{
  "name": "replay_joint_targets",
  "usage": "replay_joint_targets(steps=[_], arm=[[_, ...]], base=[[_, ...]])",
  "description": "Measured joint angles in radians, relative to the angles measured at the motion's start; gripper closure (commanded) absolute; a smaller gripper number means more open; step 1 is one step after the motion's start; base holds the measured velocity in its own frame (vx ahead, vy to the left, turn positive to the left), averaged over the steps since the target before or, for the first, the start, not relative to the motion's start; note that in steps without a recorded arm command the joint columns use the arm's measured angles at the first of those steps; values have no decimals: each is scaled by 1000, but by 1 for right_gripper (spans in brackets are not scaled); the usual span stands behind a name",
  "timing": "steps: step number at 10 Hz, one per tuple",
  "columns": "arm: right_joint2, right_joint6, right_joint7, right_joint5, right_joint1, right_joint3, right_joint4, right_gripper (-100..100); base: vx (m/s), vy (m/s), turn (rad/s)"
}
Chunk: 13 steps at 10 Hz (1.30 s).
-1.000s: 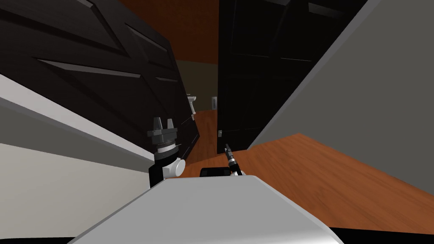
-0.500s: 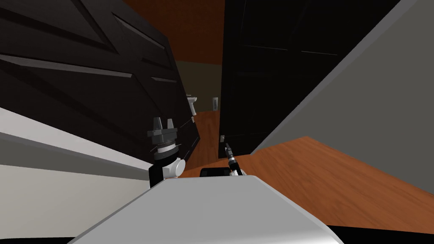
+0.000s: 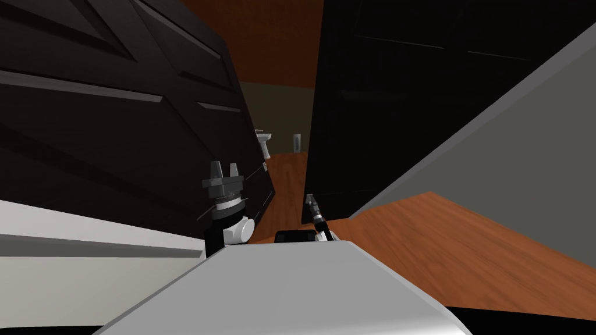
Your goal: Push the door open
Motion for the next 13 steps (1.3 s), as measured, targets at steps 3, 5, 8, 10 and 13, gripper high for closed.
replay_joint_targets(steps=[3,5,8,10,13], arm=[[3,-2,-1,1,-5,-3,8,100],[3,0,0,1,-6,-3,8,100],[3,1,0,1,-4,-3,9,100],[7,5,5,-1,0,-9,19,100],[16,1,19,-5,-2,-28,22,100]], base=[[10,2,2],[-12,-2,1],[31,9,-17],[150,42,-36],[192,40,-63]])
